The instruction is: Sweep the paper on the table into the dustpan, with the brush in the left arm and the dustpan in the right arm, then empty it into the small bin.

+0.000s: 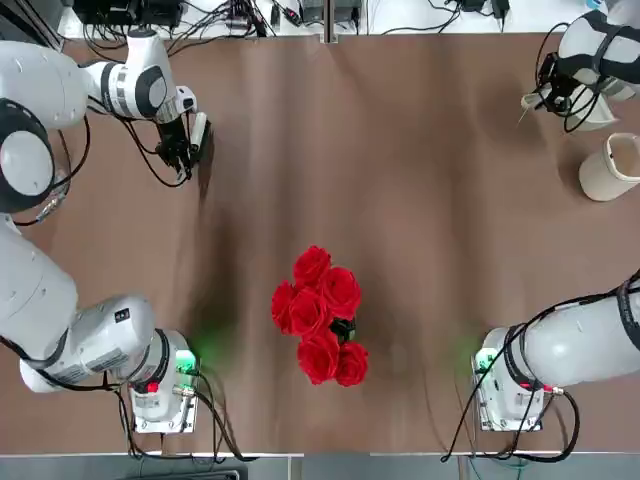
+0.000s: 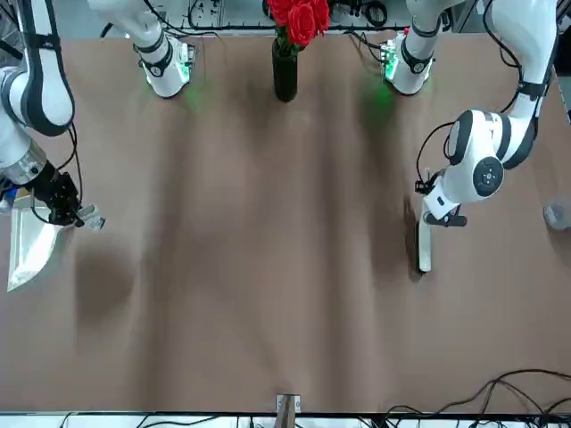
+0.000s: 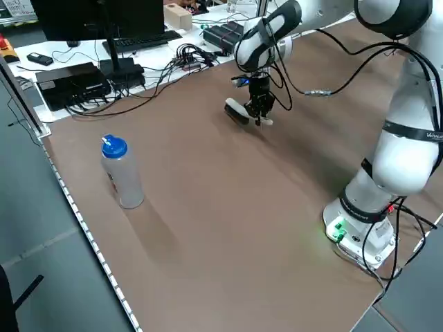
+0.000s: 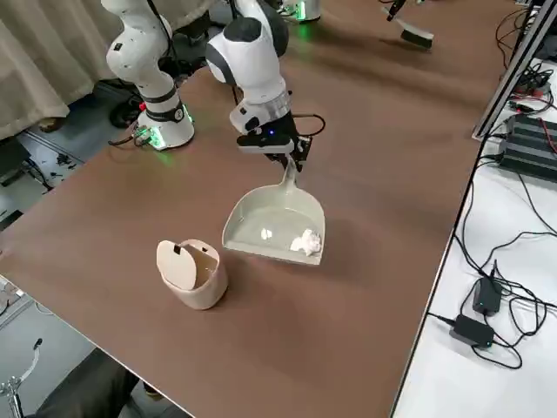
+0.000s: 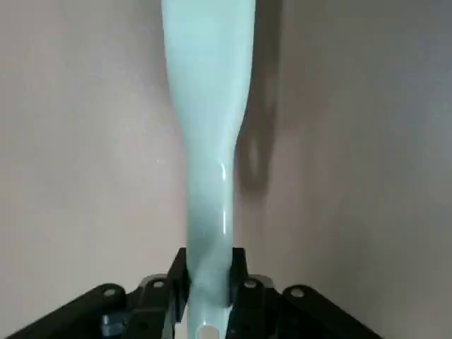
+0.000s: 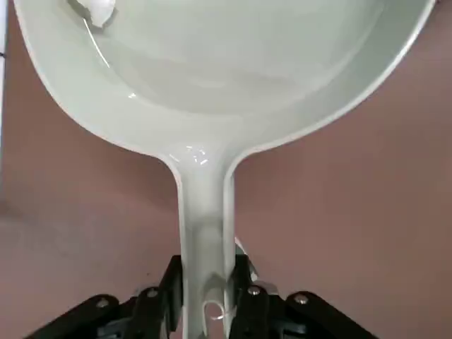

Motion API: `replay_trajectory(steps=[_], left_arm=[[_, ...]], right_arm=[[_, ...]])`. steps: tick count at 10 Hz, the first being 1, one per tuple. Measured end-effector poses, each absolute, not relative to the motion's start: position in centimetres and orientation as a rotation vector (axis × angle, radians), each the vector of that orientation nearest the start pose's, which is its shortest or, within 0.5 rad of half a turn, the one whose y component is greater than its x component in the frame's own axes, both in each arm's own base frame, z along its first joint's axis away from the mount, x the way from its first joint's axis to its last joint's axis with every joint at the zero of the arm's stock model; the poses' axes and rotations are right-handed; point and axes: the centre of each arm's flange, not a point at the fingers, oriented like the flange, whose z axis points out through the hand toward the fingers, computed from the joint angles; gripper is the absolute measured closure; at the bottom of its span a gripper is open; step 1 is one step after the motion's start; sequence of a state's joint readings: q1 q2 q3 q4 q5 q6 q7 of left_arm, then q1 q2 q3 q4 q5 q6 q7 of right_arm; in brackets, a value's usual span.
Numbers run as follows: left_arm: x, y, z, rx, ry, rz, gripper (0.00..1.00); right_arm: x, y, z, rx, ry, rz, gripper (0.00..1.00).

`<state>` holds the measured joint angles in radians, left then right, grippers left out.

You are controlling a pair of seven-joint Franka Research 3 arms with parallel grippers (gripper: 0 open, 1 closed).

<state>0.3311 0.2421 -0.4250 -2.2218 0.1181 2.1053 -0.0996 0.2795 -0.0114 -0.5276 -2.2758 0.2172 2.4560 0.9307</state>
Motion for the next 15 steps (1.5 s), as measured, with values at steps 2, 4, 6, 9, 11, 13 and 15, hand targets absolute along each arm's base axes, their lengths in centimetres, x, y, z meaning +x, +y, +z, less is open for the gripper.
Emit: replay_trajectory(steps=[2,4,6,9,11,13,15], left_arm=[[50.5,-4.5,24.9,-3.074,0.117,0.527,0.73],[50.5,-4.5,24.6,-3.074,0.082,0.535,0.73],[50.5,-4.5,24.6,-3.070,0.040,0.534,0.73],[50.4,-4.5,24.5,-3.069,0.028,0.538,0.73],[50.4,-4.5,24.2,-3.071,0.028,0.544,0.73],[50.5,-4.5,24.2,-3.072,0.027,0.541,0.70],[50.5,-4.4,23.8,-3.075,0.025,0.547,0.69]], right_arm=[[50.2,-15.4,38.0,-2.239,1.862,-0.176,0.67],[48.2,-18.1,38.9,-2.169,1.910,-0.145,0.67],[47.2,-18.8,39.5,-2.133,1.927,-0.126,0.67],[46.1,-18.8,39.8,-2.100,1.933,-0.106,0.67],[45.2,-18.8,40.0,-2.079,1.932,-0.099,0.67],[44.1,-19.2,40.3,-2.052,1.934,-0.081,0.67],[42.9,-20.6,40.4,-2.013,1.961,-0.033,0.67]])
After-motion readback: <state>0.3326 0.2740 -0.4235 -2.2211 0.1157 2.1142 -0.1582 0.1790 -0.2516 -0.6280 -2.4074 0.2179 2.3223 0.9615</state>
